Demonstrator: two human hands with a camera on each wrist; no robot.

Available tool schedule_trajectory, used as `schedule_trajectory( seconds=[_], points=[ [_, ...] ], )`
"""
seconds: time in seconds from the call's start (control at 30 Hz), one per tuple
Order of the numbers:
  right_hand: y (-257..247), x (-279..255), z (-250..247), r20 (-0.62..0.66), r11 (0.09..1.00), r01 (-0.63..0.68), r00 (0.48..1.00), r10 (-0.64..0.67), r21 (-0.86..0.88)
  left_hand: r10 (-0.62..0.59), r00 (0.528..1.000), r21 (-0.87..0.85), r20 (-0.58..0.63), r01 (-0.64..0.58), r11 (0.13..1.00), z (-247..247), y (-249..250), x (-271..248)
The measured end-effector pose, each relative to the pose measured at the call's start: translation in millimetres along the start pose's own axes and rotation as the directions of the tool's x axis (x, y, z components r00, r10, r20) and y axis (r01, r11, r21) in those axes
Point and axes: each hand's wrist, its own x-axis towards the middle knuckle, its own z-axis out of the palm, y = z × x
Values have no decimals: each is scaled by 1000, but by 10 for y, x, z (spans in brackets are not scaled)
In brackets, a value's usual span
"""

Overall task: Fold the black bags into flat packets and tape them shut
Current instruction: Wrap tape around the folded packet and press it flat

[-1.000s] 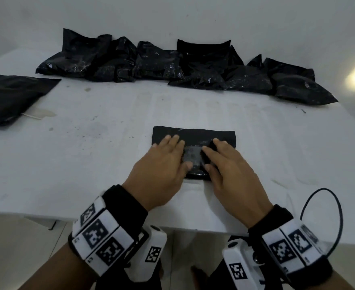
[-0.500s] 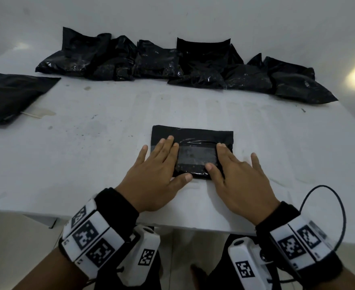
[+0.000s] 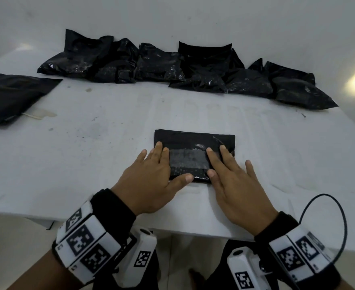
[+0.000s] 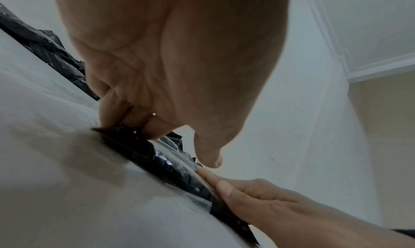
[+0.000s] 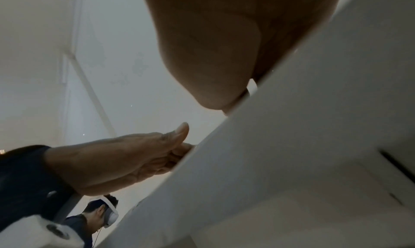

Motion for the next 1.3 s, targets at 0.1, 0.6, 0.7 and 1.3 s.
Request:
schedule_trajectory(
  seconds=[0.1,0.6,0.7,1.3],
  points=[
    [80,31,-24,32,996,-30,999,27,84,19,999,-63,31,-17,998,-47,-38,17],
    [-127,70,-98,107,975,224,969,-223,2,155,988,-22,-20,-155,988,-36,110,38],
    [-87,117,-108,134,974,218,965,-224,57,140,990,-47,16,-139,989,-6,102,72],
    [87,42,-158,81,988,43,995,-55,151,163,986,-338,-20,-160,928,-82,-69,122]
  ],
)
